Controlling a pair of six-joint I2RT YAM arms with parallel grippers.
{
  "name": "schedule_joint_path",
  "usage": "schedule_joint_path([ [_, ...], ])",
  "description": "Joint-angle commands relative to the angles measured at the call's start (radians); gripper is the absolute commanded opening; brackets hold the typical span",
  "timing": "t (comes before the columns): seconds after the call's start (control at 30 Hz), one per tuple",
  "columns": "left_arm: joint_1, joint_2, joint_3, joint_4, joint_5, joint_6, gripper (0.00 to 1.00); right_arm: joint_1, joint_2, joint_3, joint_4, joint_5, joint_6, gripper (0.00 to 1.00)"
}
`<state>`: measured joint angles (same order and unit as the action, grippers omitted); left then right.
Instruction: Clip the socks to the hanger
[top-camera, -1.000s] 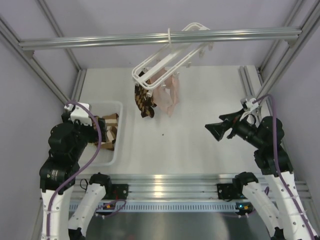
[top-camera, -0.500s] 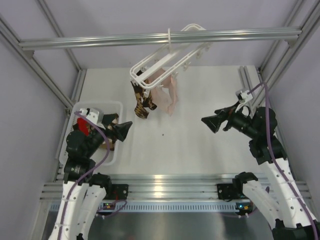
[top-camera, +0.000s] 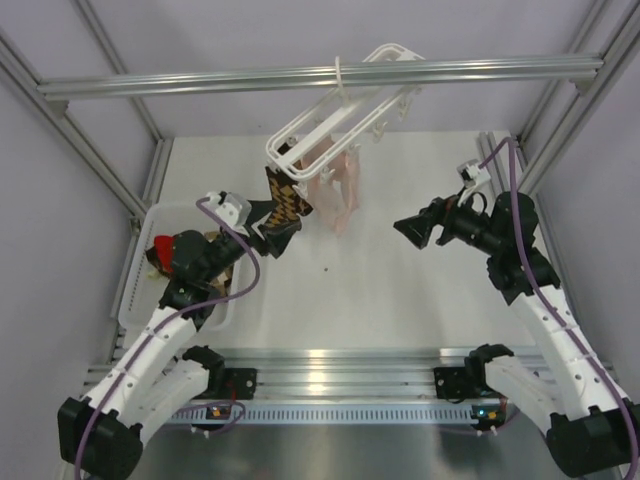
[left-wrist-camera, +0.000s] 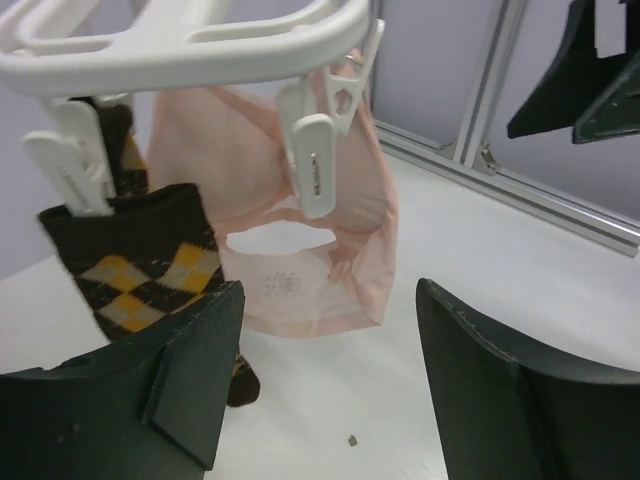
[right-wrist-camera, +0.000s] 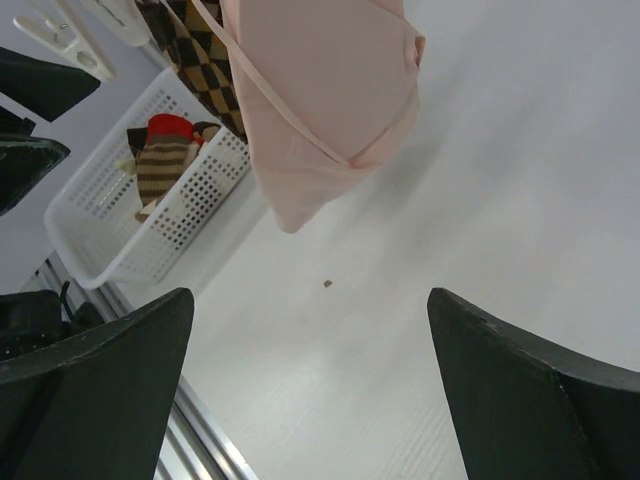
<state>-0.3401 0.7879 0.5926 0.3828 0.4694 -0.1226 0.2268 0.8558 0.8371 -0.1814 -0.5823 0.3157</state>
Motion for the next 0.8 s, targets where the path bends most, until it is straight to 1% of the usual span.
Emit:
schedule_joint_path([
  [0.0, -0.083, 0.048, 0.021, 0.175, -0.063, 0.109, 0.74, 0.017, 0.023, 0.069, 0.066, -0.011, -0.004, 1.0],
  [0.03, -0.094, 0.062, 0.021, 0.188, -0.081, 0.112, 0.74, 0.02, 0.031, 0.079, 0.068, -0.011, -0.003, 1.0],
  [0.07, -0.106, 0.074, 0.021, 0.205, -0.131, 0.112, 0.74, 0.02, 0.038, 0.085, 0.069, -0.013, -0.001, 1.0],
  [0.17, -0.122, 0.122, 0.021, 0.235, -0.193, 0.104, 0.72, 0.023, 0.049, 0.097, 0.074, -0.013, 0.0, 1.0],
  [0.33, -0.16, 0.163, 0.039, 0.295, -0.255, 0.113, 0.71, 0.046, 0.058, 0.109, 0.103, -0.013, -0.006, 1.0],
  [0.4, -0.165, 0.188, 0.045, 0.315, -0.284, 0.141, 0.7, 0.055, 0.068, 0.117, 0.106, -0.014, -0.006, 1.0],
  [0.57, -0.181, 0.215, 0.049, 0.358, -0.287, 0.166, 0.66, 0.094, 0.089, 0.14, 0.118, -0.019, -0.003, 0.99],
  [0.77, -0.201, 0.231, 0.042, 0.407, -0.25, 0.207, 0.61, 0.121, 0.114, 0.142, 0.134, -0.017, -0.001, 1.0],
])
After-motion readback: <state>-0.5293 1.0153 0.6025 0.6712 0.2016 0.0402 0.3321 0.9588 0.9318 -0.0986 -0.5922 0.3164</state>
